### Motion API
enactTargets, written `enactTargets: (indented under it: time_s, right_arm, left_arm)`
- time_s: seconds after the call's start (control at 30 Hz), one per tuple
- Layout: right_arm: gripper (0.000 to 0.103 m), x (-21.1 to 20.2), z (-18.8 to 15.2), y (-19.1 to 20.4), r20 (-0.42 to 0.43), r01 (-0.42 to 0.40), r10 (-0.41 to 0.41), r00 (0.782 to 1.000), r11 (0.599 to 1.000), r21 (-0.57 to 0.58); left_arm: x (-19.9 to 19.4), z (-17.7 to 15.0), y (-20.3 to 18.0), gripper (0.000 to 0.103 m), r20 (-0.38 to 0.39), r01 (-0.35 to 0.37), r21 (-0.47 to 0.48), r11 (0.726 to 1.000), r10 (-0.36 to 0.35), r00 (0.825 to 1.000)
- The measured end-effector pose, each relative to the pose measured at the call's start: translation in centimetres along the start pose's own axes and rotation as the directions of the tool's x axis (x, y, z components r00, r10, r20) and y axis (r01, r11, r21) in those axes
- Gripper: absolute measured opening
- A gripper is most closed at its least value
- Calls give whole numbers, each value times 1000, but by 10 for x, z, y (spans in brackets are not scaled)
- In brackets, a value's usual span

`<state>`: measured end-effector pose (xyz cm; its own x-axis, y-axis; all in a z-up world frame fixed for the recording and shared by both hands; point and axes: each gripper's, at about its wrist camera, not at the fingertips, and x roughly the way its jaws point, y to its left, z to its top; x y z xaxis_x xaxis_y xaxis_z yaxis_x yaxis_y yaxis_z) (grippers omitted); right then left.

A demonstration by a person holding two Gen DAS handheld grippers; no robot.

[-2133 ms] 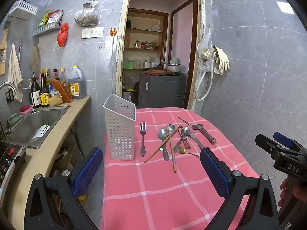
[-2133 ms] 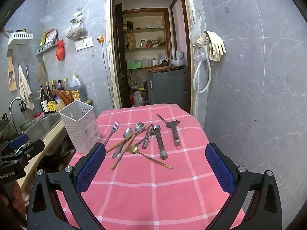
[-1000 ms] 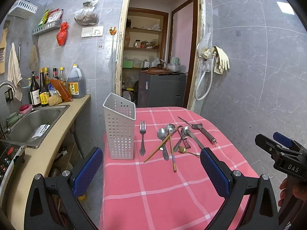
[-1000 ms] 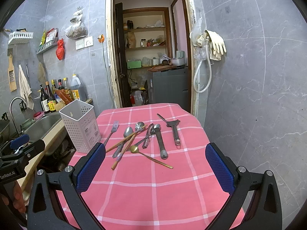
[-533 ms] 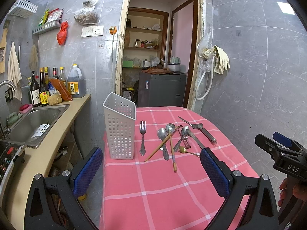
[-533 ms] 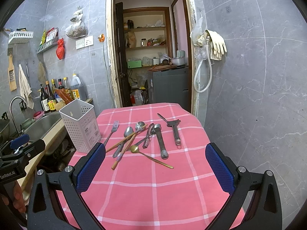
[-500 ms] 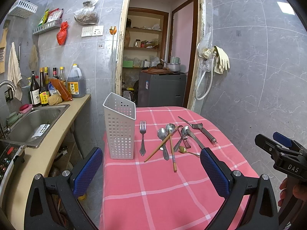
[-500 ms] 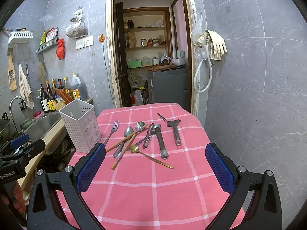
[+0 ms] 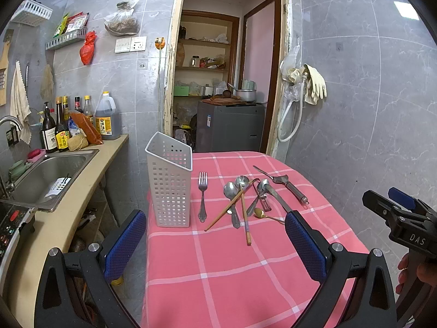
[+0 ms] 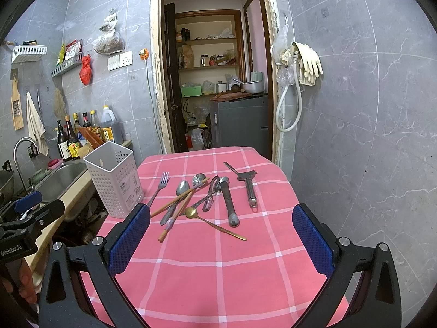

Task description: Organize utensils

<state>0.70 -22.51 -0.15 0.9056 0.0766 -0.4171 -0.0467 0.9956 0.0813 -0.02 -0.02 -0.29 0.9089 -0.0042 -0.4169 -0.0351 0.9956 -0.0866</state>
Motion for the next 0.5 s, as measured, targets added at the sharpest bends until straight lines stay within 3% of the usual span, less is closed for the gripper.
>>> enactTargets:
  time_s: [0.5]
  right_arm:
    - [102,9,-2,4,-6,-10,10,1000,1000,-4]
  left_arm:
    - [13,-13,-8,102,-17,-10,-3,1000,10,1000]
